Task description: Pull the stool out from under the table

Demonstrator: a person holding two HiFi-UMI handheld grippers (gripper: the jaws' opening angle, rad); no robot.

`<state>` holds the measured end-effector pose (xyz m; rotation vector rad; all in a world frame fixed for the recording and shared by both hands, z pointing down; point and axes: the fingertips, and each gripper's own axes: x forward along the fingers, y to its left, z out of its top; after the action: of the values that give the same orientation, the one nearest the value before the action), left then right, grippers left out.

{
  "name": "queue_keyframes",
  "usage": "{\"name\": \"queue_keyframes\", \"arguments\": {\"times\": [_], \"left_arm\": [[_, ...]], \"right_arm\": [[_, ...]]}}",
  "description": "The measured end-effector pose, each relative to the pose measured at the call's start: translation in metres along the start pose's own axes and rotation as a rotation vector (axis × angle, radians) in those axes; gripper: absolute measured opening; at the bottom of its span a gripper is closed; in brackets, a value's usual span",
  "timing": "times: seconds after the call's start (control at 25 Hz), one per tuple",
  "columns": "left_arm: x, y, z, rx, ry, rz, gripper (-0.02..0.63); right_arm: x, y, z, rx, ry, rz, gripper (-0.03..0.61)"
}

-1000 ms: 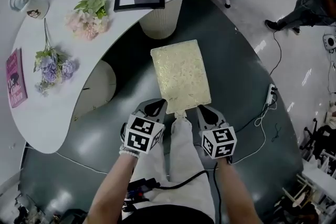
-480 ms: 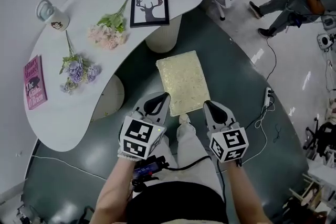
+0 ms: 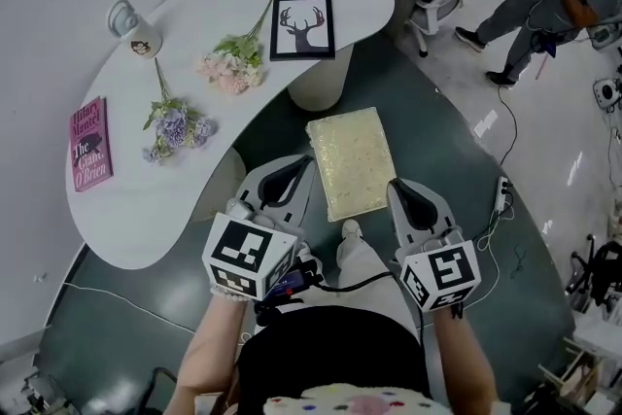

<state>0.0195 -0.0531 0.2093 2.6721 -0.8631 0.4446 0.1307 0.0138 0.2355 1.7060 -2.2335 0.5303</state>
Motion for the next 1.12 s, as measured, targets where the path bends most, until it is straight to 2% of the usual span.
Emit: {"name": "queue_keyframes", "arguments": {"times": [0.24,0.48,1.12], "left_arm": [[-0.025,0.004,0.020,0.008,-0.051,0.032,0.015],[-0.042,0.008,0.031,0.016,-0.080,0.067,0.015],[-0.051,0.006,0.036,0.064,-0.096,0.081,0.017]], "right_arm": [[-0.011,0.012,0.030,-0.039,-0.068,0.015,0.044],[-0.018,0.017,0.044,-0.056,-0.084,0.019,0.044],[-0.011,0.018,0.057,-0.067,-0.096,0.031,0.044]]}}
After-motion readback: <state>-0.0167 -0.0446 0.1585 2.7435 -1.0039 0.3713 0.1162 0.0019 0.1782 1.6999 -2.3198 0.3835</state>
